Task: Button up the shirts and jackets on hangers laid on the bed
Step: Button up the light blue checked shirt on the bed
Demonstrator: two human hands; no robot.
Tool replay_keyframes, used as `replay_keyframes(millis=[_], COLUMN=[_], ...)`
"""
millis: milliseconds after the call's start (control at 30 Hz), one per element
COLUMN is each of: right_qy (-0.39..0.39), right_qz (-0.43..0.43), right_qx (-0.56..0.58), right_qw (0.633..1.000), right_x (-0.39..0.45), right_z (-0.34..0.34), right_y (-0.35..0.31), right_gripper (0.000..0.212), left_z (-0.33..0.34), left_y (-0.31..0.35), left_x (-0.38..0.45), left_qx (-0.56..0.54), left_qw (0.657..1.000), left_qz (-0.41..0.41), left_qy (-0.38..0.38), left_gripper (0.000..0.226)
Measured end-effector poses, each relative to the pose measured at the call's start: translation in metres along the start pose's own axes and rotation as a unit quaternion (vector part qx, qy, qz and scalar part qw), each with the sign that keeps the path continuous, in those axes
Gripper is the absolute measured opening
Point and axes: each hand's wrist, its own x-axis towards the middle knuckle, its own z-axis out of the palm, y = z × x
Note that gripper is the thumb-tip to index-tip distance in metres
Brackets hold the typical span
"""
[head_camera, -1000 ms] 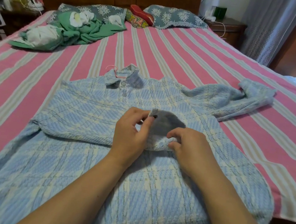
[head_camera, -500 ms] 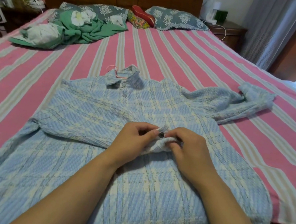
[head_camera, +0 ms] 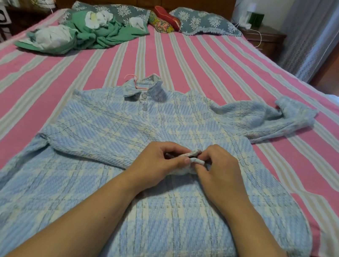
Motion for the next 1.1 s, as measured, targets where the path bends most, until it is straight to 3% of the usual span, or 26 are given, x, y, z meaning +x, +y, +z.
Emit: replay_keyframes(millis=[133, 267, 367, 667, 800, 933, 1100], right_qy=[-0.018, -0.034, -0.082, -0.077, -0.077, -0.098, -0.169], right_qz=[-0.001, 0.004, 0.005, -0.002, -0.048, -0.038, -0.026], right_qx=[0.004, 0.065, 0.047, 0.007, -0.051, -0.058, -0.049], right_qw=[1.0, 0.997, 0.996, 0.997, 0.995, 0.993, 0.984], right_x=[0.0, 0.003, 0.004, 0.005, 0.008, 0.013, 0.011], right_z=[0.003, 0.002, 0.0, 0.002, 0.006, 0.009, 0.008], right_y=[0.002, 0.005, 0.006, 0.005, 0.002, 0.002, 0.007], right_gripper=[0.023, 0.035, 0.027, 0.003, 0.027, 0.02, 0.02], left_z=[0.005, 0.004, 0.006, 0.008, 0.01, 0.006, -0.001], left_y=[-0.002, -0.004, -0.001, -0.001, -0.006, -0.009, -0.005], left_x=[-0.001, 0.0, -0.003, -0.003, -0.002, 0.0, -0.001], left_qx=[0.11, 0.149, 0.169, 0.151, 0.17, 0.147, 0.143], left_qw=[0.993, 0.987, 0.983, 0.986, 0.984, 0.988, 0.99], left_qz=[0.032, 0.058, 0.07, 0.062, 0.051, 0.001, -0.002], left_qy=[0.008, 0.009, -0.003, 0.029, 0.033, 0.054, -0.004], left_gripper=[0.021, 0.016, 0.021, 0.022, 0.03, 0.023, 0.02])
